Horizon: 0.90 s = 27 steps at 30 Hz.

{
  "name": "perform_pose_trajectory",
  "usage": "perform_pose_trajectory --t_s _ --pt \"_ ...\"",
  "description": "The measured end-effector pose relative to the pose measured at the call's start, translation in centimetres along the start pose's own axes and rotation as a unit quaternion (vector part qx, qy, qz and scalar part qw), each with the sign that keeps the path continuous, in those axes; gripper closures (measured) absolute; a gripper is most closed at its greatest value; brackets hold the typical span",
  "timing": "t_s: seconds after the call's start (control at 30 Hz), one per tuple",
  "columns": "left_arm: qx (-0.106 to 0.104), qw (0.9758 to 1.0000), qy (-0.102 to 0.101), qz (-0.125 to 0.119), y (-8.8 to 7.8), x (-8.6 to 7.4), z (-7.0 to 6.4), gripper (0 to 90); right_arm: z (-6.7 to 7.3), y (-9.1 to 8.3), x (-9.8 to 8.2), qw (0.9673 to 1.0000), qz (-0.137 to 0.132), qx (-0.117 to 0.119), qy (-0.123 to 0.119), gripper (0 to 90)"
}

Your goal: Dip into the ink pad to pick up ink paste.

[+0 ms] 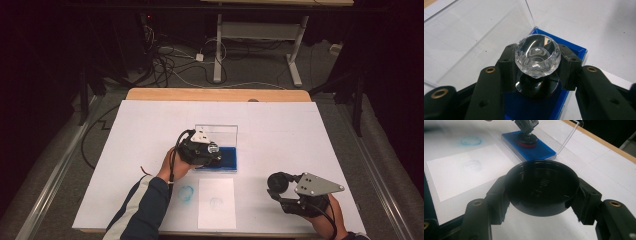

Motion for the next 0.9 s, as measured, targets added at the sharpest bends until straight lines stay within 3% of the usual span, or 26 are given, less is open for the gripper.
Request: perform_pose_trajectory --t_s 0.9 --pt "0.005 0.9999 0.010 0.007 -0.11 0.18 -0.10 54.3 -0.17 -0.27 -0.01 1.0000 -0.003 -0.006 0.001 38.6"
Point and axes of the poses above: each handheld gripper's, and its own axes: y roughly forward along the jaws, x roughly out of its top, z roughly to its left, the point moved 1 cm from there along y, roughly forward along the jaws, and after that the axes turned 14 degrees about x, right-handed, at the moved point
